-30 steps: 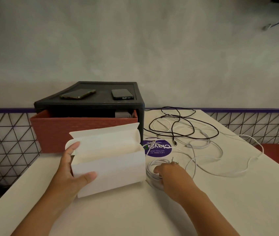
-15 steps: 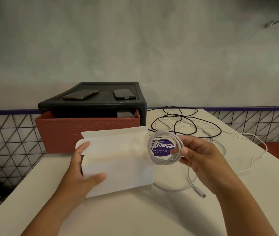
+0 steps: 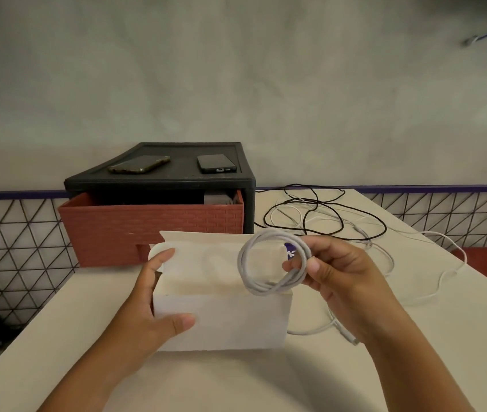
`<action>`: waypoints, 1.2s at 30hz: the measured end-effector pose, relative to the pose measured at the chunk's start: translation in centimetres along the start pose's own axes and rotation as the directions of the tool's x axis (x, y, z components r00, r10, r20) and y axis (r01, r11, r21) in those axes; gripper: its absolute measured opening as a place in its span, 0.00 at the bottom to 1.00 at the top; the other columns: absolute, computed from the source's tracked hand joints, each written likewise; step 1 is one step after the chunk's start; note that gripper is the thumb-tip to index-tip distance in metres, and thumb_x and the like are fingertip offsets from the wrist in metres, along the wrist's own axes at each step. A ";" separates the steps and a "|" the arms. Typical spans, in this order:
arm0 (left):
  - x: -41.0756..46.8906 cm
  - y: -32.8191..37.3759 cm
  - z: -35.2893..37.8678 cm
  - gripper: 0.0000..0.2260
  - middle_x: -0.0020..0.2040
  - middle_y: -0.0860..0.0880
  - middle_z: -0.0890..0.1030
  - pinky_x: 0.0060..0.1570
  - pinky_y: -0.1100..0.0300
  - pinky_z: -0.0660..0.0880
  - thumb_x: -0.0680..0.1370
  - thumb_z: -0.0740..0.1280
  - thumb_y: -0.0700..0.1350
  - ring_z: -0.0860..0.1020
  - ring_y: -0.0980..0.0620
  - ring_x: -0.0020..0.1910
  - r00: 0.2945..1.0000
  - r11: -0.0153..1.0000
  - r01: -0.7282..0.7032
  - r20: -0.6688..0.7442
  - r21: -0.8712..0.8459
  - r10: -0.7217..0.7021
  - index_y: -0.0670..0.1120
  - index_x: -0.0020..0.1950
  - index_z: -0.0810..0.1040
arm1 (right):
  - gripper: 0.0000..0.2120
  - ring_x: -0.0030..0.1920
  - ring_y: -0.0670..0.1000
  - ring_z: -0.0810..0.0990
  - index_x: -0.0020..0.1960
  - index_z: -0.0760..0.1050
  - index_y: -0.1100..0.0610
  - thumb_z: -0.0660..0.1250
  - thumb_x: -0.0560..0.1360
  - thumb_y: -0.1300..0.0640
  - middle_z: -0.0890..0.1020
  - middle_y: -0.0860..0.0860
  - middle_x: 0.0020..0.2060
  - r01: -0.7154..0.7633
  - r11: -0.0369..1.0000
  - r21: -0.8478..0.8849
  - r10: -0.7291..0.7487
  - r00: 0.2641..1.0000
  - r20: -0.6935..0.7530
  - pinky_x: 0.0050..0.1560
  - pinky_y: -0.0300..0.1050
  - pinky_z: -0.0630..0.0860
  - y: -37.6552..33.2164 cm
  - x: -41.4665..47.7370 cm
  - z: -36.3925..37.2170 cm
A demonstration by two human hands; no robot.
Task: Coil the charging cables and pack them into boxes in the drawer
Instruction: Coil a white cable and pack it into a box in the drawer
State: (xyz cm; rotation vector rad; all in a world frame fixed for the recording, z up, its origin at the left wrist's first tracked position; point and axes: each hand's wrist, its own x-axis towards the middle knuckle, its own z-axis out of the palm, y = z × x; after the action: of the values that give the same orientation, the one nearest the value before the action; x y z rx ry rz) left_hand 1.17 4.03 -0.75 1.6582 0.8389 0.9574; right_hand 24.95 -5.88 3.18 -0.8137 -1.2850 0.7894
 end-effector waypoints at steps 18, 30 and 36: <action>0.0 -0.4 0.1 0.40 0.49 0.64 0.80 0.41 0.71 0.74 0.67 0.70 0.26 0.81 0.59 0.48 0.999 1.000 -0.022 0.045 -0.003 0.022 0.62 0.65 0.63 | 0.07 0.46 0.40 0.70 0.45 0.77 0.51 0.61 0.73 0.58 0.74 0.42 0.36 0.006 0.471 -0.882 0.059 0.998 0.038 0.41 0.34 0.70 1.9 -0.4 2.5; 0.3 -1.0 -0.2 0.39 0.49 0.63 0.80 0.42 0.71 0.74 0.67 0.70 0.25 0.81 0.59 0.48 0.999 0.999 -0.019 0.034 -0.034 0.020 0.61 0.65 0.64 | 0.11 0.49 0.40 0.67 0.48 0.76 0.47 0.70 0.70 0.43 0.72 0.37 0.41 0.018 0.377 -0.926 0.091 0.994 0.056 0.46 0.35 0.66 1.1 -0.4 3.6; 0.4 -0.9 -0.6 0.40 0.50 0.63 0.80 0.44 0.67 0.76 0.67 0.70 0.26 0.81 0.58 0.49 1.000 0.999 -0.022 0.009 -0.033 0.022 0.65 0.63 0.64 | 0.11 0.43 0.38 0.77 0.35 0.78 0.44 0.73 0.69 0.59 0.81 0.40 0.39 -0.104 0.746 -0.658 0.079 0.995 -0.069 0.42 0.29 0.72 1.8 -0.9 3.8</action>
State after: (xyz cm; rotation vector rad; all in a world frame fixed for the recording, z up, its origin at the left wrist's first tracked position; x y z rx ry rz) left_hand 0.76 4.80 -1.45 1.6456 0.7960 0.9730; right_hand 21.03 -5.43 1.57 -1.4662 -1.5207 0.3679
